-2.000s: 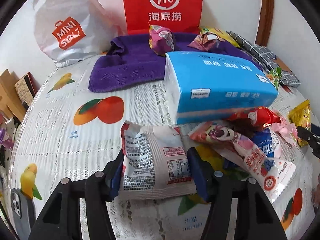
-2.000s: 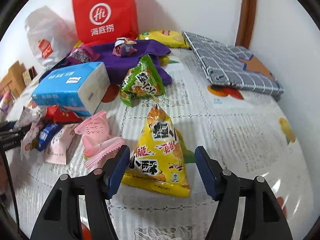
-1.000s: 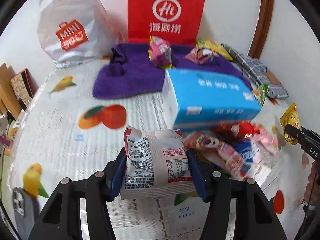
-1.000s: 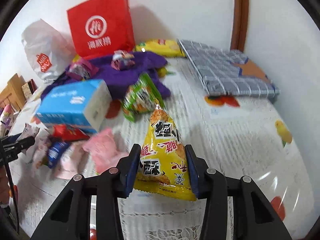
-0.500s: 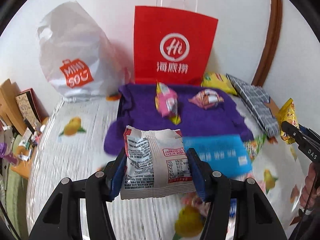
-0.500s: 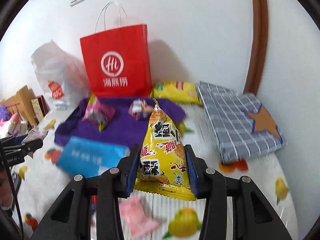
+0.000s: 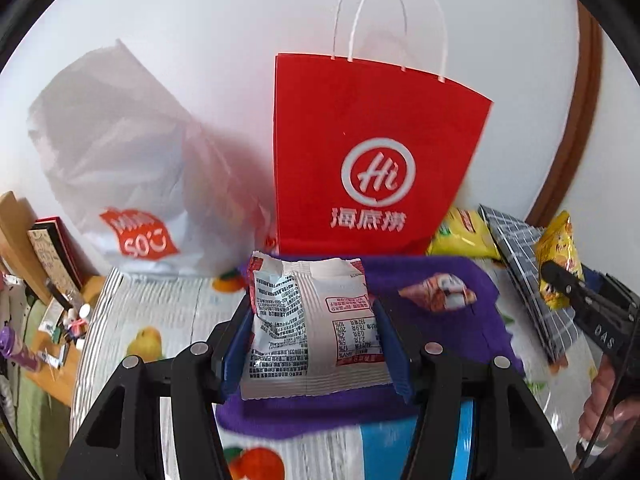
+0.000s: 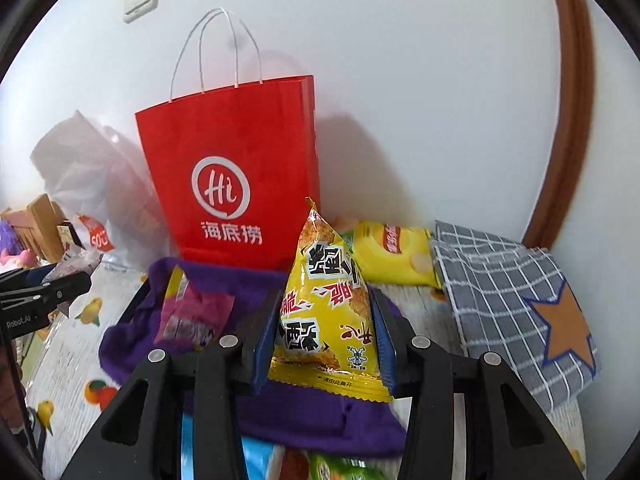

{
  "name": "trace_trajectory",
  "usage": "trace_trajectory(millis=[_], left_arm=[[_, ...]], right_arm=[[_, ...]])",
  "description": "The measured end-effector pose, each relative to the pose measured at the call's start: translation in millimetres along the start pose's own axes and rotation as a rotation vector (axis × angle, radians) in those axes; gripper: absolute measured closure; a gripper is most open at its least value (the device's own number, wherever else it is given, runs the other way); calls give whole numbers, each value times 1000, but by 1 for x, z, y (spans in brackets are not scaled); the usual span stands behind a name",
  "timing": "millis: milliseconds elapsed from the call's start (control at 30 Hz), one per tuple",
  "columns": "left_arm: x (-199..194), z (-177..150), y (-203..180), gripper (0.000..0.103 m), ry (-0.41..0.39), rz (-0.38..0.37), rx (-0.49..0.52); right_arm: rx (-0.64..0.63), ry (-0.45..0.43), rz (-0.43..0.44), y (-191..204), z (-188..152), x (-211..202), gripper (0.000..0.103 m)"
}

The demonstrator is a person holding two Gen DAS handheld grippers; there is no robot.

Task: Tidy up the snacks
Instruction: 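Carry the white packet and yellow triangular bag over the purple towel with both tools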

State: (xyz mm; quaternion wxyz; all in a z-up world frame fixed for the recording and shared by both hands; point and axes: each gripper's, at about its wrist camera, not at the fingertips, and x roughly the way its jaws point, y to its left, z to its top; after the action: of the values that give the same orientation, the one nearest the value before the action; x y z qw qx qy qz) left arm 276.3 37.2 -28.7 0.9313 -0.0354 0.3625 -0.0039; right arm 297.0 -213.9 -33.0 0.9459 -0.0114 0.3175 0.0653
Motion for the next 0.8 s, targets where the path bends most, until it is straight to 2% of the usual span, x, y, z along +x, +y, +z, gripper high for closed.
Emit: trace_trajectory(millis=[167,233,367,567,800], left_arm=[[27,18,4,47,4,1,-11],[38,17,7,47,17,0,-19],[68,9,14,47,97,10,-33],[83,5,18,47,132,18,-42],[98,0,20,47,165,26,-42]], right_arm=[[-10,11,6,4,1,21,60],[-24,45,2,5,-2,34,60],[-43,91,-7,4,-10,54,60],[-31,153,-3,-1,-18,77,60],[-28,178,-2,-3,-22,86,60]])
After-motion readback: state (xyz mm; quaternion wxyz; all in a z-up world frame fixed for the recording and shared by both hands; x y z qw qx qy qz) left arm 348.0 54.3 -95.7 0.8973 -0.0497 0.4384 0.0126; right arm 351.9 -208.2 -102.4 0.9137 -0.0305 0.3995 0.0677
